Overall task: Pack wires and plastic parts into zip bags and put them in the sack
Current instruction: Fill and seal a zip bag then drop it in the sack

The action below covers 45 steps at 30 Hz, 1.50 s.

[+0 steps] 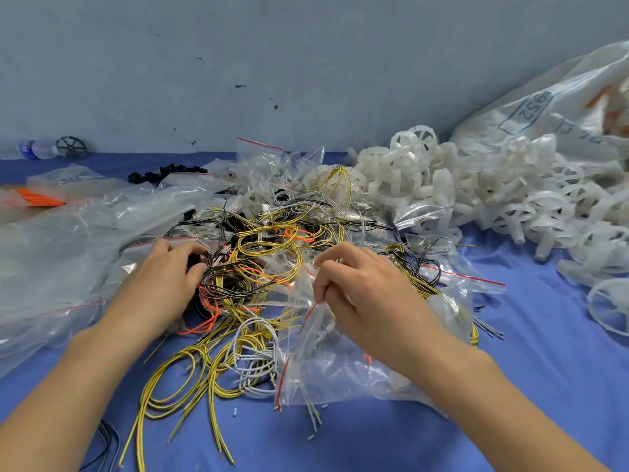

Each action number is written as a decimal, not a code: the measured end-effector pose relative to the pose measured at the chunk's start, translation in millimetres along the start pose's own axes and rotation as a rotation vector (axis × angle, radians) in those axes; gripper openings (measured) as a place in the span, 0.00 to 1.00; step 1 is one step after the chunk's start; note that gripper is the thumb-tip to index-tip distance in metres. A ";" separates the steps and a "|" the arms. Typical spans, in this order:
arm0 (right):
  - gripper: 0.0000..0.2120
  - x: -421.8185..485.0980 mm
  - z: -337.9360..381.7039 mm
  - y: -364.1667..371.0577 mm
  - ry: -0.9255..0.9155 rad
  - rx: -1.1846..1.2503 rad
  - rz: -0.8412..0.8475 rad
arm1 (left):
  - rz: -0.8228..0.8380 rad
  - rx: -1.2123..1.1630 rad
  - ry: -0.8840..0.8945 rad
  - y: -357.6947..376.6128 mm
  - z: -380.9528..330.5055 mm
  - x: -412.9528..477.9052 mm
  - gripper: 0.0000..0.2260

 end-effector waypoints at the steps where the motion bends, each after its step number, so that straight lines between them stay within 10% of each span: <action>1: 0.09 0.2 0.0 -0.7 0.000 0.010 -0.005 | -0.004 0.009 -0.001 -0.2 -0.4 0.9 0.11; 18: 0.11 4.9 -0.8 -9.0 0.001 0.128 -0.053 | 0.031 0.285 -0.010 4.9 9.7 8.8 0.14; 45: 0.10 1.5 -1.4 -6.8 -0.020 0.099 -0.067 | 0.001 -0.146 -0.196 6.3 32.8 17.4 0.15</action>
Point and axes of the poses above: each hand's wrist, its own x-axis towards the middle knuckle, its own y-axis out of the palm, z = x × y, the point moved 3 cm from there along x, towards the middle knuckle, and after that the axes turned 10 degrees about y, right-handed, at the moved point
